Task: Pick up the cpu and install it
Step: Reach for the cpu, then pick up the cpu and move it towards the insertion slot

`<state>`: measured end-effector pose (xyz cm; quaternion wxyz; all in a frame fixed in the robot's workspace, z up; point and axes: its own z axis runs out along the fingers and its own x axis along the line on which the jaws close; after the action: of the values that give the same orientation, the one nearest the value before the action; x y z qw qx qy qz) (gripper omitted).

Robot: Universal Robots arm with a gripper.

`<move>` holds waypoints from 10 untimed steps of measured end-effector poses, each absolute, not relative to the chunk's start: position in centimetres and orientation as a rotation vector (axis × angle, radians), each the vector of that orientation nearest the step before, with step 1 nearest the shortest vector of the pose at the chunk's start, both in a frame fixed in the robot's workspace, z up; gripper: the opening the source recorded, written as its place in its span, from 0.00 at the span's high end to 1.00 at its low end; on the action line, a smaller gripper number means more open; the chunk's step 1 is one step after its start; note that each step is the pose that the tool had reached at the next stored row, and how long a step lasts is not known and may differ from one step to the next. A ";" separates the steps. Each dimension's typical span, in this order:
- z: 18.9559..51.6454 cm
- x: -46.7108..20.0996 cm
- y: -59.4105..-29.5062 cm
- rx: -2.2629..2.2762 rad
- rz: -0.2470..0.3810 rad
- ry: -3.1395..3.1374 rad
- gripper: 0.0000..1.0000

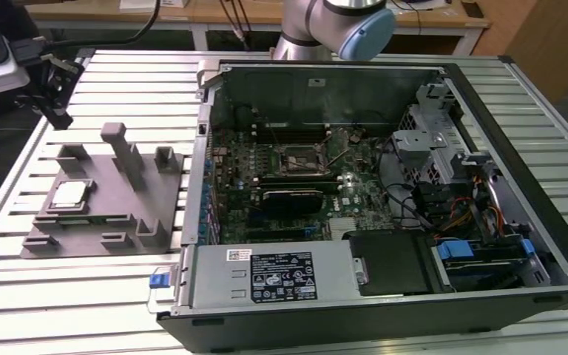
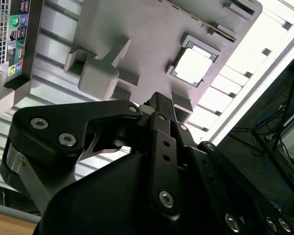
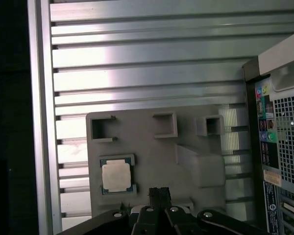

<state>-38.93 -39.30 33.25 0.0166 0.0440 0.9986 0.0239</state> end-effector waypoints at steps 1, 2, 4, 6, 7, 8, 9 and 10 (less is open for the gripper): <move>33.1 -39.0 -39.3 0.137 0.074 3.105 0.89; 32.9 -39.0 -39.3 0.137 0.074 3.105 0.89; 32.7 -39.0 -39.3 0.137 0.074 3.105 0.89; 32.7 -39.0 -39.3 0.137 0.074 3.105 0.89; 32.7 -39.0 -39.3 0.137 0.074 3.105 0.89; 32.6 -39.0 -39.3 0.137 0.074 3.105 0.89; 32.6 -39.0 -39.3 0.137 0.074 3.105 0.89; 32.6 -39.0 -39.3 0.137 0.074 3.105 0.89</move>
<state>-39.03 -39.30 32.59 0.0163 0.0441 0.9986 0.0239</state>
